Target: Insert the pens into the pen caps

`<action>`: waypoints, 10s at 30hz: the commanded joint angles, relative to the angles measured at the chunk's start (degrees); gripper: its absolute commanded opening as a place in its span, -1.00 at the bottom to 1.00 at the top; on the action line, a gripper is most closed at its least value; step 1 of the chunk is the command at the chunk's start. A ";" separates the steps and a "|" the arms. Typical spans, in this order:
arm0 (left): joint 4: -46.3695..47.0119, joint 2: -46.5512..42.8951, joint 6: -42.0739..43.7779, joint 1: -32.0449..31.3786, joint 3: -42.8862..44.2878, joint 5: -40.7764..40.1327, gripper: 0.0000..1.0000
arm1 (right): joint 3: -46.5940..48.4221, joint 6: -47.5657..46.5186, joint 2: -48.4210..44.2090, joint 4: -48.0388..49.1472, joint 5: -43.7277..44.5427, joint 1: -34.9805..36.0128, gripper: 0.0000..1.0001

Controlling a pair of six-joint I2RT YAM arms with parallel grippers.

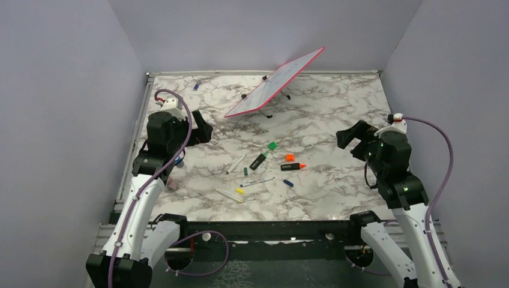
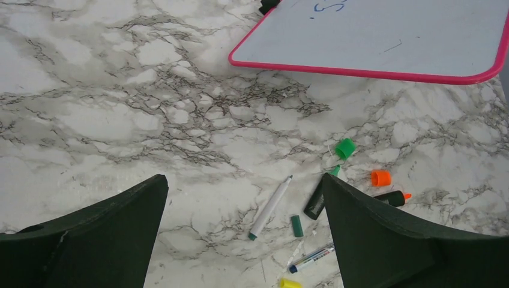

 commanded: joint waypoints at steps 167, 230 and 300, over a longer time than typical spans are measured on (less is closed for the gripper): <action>38.60 19.16 -33.80 -20.05 -17.05 40.11 -0.36 | 3.98 -30.41 37.38 15.05 -33.80 35.51 -0.35; 57.41 0.19 -57.35 -21.20 -14.55 22.14 -1.00 | -14.09 39.21 17.94 74.95 -17.04 35.55 -0.24; 15.84 -0.71 -1.50 -23.92 -4.41 28.88 -1.00 | 0.87 -1.16 13.39 25.56 -21.57 35.56 0.60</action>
